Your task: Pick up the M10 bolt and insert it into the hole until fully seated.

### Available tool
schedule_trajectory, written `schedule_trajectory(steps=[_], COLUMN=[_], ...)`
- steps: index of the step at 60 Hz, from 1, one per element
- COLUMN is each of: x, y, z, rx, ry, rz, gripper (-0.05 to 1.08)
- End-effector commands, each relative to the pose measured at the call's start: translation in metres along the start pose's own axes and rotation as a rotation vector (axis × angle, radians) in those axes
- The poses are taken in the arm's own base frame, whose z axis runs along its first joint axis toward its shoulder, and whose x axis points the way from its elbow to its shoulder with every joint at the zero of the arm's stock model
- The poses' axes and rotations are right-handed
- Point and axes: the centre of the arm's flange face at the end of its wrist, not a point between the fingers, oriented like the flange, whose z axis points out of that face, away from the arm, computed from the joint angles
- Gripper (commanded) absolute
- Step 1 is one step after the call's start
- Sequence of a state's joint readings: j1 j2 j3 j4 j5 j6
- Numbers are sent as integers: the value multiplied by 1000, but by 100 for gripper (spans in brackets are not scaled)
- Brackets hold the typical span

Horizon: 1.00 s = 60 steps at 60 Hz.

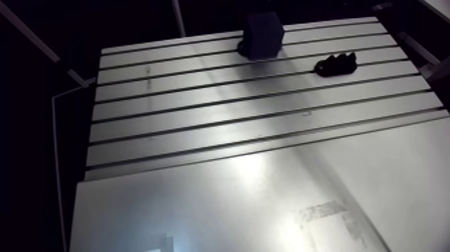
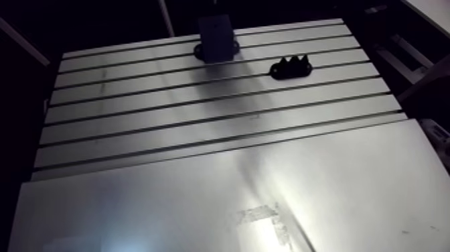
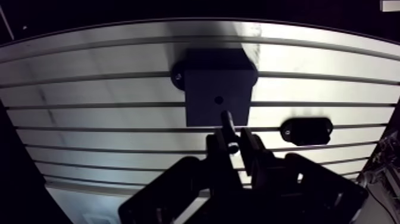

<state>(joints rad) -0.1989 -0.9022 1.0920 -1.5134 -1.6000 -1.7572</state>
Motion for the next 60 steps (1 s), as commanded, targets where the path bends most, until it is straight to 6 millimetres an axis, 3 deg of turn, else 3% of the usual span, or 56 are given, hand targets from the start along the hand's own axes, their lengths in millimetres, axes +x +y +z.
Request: schedule_trajectory(steps=[1, 60], x=[1, 9], y=[-1, -2], z=[5, 27], rx=[5, -3], ry=[-5, -10], rz=[0, 8], gripper=[108, 108])
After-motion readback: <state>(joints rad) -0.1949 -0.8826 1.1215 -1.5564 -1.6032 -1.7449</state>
